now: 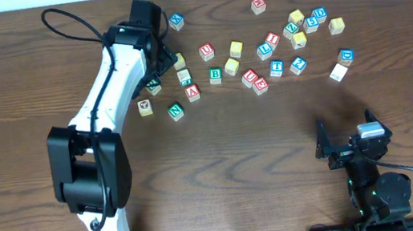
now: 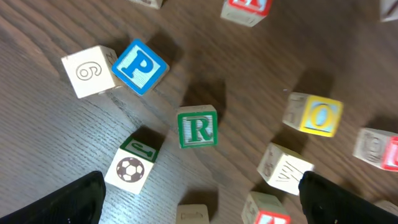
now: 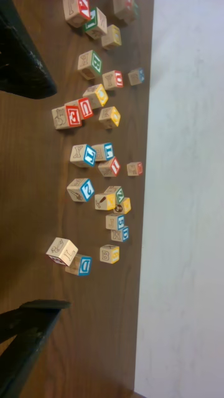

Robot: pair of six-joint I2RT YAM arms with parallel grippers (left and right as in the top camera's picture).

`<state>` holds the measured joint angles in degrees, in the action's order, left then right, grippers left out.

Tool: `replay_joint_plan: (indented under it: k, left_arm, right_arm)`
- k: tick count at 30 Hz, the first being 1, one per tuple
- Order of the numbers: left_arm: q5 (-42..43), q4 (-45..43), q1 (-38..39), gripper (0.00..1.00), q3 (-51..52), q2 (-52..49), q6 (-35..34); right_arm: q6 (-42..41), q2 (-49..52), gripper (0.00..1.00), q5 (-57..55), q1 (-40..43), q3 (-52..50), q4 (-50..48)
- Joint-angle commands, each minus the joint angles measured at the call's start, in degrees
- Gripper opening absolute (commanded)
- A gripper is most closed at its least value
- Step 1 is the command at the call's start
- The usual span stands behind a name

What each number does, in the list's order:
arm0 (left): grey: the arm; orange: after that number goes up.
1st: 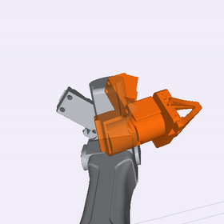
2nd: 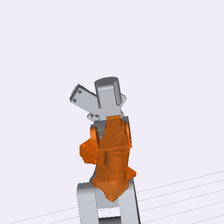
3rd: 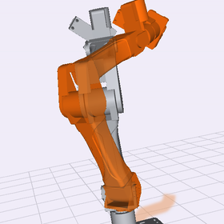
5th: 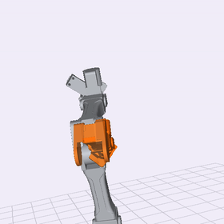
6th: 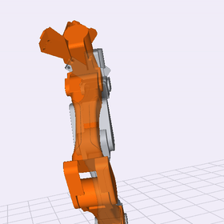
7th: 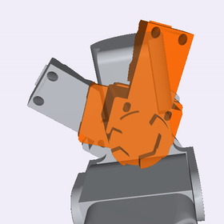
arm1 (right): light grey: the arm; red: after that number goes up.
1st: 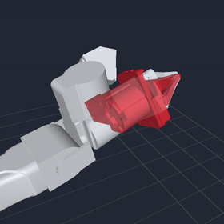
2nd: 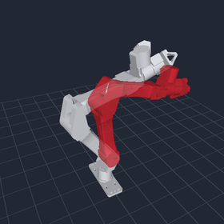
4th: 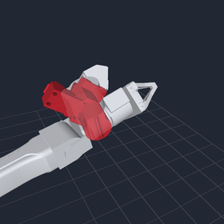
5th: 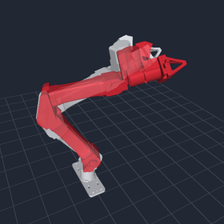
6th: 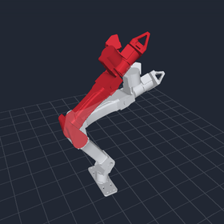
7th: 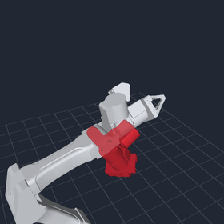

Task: Spell out ROBOT
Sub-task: 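Reach the left gripper forward over the green R block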

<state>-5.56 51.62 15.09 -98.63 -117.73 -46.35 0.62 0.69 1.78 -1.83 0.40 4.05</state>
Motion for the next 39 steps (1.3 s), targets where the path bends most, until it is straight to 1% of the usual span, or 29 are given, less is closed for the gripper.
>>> replay_joint_plan:
  k: [1, 20, 32, 39]
  left_arm:
    - [-1.40, 0.17, -0.28, 0.98, -0.81, -1.88, -0.52]
    - [-1.38, -1.70, -0.28, 0.98, -0.48, -7.50, -0.46]
    - [-1.38, -5.73, -0.57, 0.98, 0.59, -7.65, 0.83]
    - [-1.38, -5.68, -1.81, 0.99, 1.01, -7.67, 0.87]
  right_arm:
    - [-0.37, -0.31, 0.99, -0.15, 0.28, -0.09, 0.22]
    - [-0.37, -0.31, 0.99, -0.15, 0.28, -0.09, 0.22]
    - [-0.37, -0.31, 0.99, -0.15, 0.28, -0.09, 0.22]
    - [-0.37, -0.31, 0.99, -0.15, 0.28, -0.09, 0.22]
